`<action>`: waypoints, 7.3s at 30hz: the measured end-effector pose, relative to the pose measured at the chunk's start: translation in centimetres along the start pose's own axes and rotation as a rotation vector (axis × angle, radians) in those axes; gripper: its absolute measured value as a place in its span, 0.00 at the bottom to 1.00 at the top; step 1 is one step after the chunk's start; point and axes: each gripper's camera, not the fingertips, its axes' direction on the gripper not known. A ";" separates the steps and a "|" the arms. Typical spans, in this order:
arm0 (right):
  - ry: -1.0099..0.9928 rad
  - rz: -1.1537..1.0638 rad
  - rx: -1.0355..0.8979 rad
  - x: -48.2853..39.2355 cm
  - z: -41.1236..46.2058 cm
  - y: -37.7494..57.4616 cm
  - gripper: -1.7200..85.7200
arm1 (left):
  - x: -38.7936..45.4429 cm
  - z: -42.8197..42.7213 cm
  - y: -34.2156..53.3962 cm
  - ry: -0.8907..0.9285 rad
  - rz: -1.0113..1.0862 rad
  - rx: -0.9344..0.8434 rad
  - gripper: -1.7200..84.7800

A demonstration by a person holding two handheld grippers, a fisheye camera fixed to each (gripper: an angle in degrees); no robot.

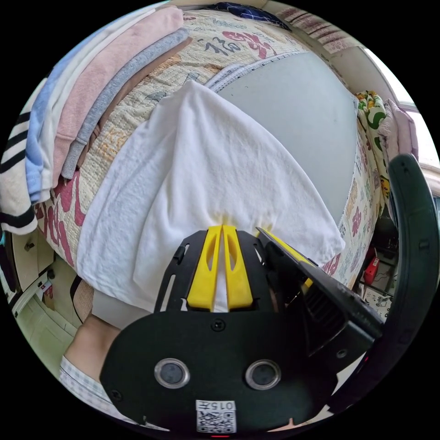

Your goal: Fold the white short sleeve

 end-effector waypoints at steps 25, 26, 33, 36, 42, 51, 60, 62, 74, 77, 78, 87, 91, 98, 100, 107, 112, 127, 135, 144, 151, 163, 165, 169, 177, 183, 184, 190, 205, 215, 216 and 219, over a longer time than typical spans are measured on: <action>0.003 0.004 -0.021 7.0 1.4 -1.9 0.02 | 1.6 -0.4 -3.1 -0.010 0.002 -0.026 0.02; 0.003 0.002 -0.019 7.3 1.4 -1.9 0.02 | 1.6 -0.5 -3.1 -0.009 0.001 -0.023 0.02; 0.004 0.001 -0.025 8.5 1.0 -2.0 0.02 | 1.8 -0.7 -3.4 -0.012 -0.001 -0.029 0.02; 0.005 0.000 -0.027 8.9 0.8 -2.0 0.02 | 1.8 -0.8 -3.5 -0.012 -0.001 -0.031 0.02; 0.004 0.004 -0.032 9.7 0.3 -2.0 0.02 | 1.9 -1.0 -3.7 -0.015 0.002 -0.039 0.02; 0.008 0.001 -0.026 10.4 -0.5 -1.7 0.02 | 1.7 -1.3 -3.7 -0.010 0.000 -0.033 0.02; 0.009 0.003 -0.028 10.9 -1.3 -1.6 0.02 | 1.6 -1.7 -3.6 -0.010 0.002 -0.037 0.02; 0.008 0.005 -0.028 10.9 -1.4 -1.6 0.02 | 1.6 -1.8 -3.6 -0.011 0.004 -0.038 0.02; 0.010 0.009 -0.040 11.0 -2.2 -1.9 0.02 | 1.6 -2.5 -3.6 -0.015 0.006 -0.054 0.02; 0.008 0.014 -0.044 11.0 -2.3 -2.0 0.02 | 1.7 -2.6 -3.6 -0.018 0.011 -0.060 0.02; 0.008 0.015 -0.044 10.9 -2.4 -2.0 0.02 | 1.7 -2.7 -3.6 -0.018 0.011 -0.060 0.02; 0.007 0.019 -0.047 10.7 -2.6 -2.3 0.02 | 1.8 -3.2 -3.5 -0.021 0.016 -0.066 0.02; 0.007 0.016 -0.049 10.5 -2.7 -2.6 0.02 | 1.9 -3.5 -3.4 -0.022 0.013 -0.068 0.02; 0.005 0.027 -0.058 10.1 -2.8 -3.1 0.02 | 2.1 -3.9 -3.4 -0.028 0.023 -0.082 0.02; 0.004 0.028 -0.059 9.9 -2.8 -3.2 0.02 | 2.2 -4.1 -3.3 -0.028 0.024 -0.084 0.02; 0.001 0.030 -0.060 9.3 -2.8 -3.7 0.02 | 2.6 -4.5 -3.1 -0.031 0.029 -0.086 0.02; -0.003 0.029 -0.059 8.8 -2.9 -4.1 0.02 | 2.9 -4.9 -2.9 -0.035 0.030 -0.085 0.02; -0.009 0.033 -0.057 6.5 -3.3 -5.1 0.02 | 4.0 -5.9 -2.5 -0.041 0.037 -0.087 0.02; -0.011 0.037 -0.058 4.9 -4.0 -5.6 0.02 | 4.6 -6.4 -2.3 -0.042 0.042 -0.091 0.02; -0.011 0.039 -0.065 2.5 -5.3 -6.0 0.02 | 5.5 -6.9 -2.3 -0.044 0.043 -0.102 0.02; -0.014 0.036 -0.065 0.3 -6.9 -6.0 0.02 | 6.2 -7.3 -2.3 -0.047 0.043 -0.102 0.01; -0.046 0.049 -0.059 -3.4 -10.9 -5.1 0.02 | 7.5 -7.7 -2.6 -0.072 0.066 -0.105 0.01; -0.054 0.055 -0.063 -3.9 -11.6 -5.0 0.02 | 7.7 -7.7 -2.8 -0.080 0.073 -0.115 0.01; -0.065 0.061 -0.074 -5.3 -13.5 -4.5 0.02 | 8.3 -7.6 -3.4 -0.105 0.106 -0.144 0.01; -0.075 0.044 -0.068 -8.1 -17.5 -2.6 0.02 | 8.4 -7.4 -3.6 -0.125 0.128 -0.136 0.01; -0.099 0.056 -0.070 -10.0 -21.0 -0.6 0.02 | 8.0 -7.0 -4.0 -0.134 0.131 -0.139 0.01; -0.099 0.054 -0.072 -10.4 -21.7 -0.2 0.02 | 7.9 -6.9 -4.1 -0.136 0.140 -0.143 0.01; -0.103 0.070 -0.100 -12.5 -25.6 2.0 0.03 | 7.2 -6.0 -5.3 -0.153 0.201 -0.202 0.01; -0.273 -0.062 0.101 -5.5 -37.1 17.4 0.02 | -0.3 -4.0 -6.4 0.045 0.323 -0.251 0.02; -0.382 -0.088 0.309 1.9 -43.8 28.3 0.01 | -3.2 -12.6 -2.2 0.276 0.492 0.144 0.02; -0.403 -0.084 0.324 2.2 -44.1 29.0 0.01 | -3.4 -12.9 -2.0 0.292 0.496 0.162 0.02; -0.474 -0.023 0.369 3.2 -45.0 32.3 0.01 | -4.0 -13.5 -1.2 0.383 0.561 0.240 0.02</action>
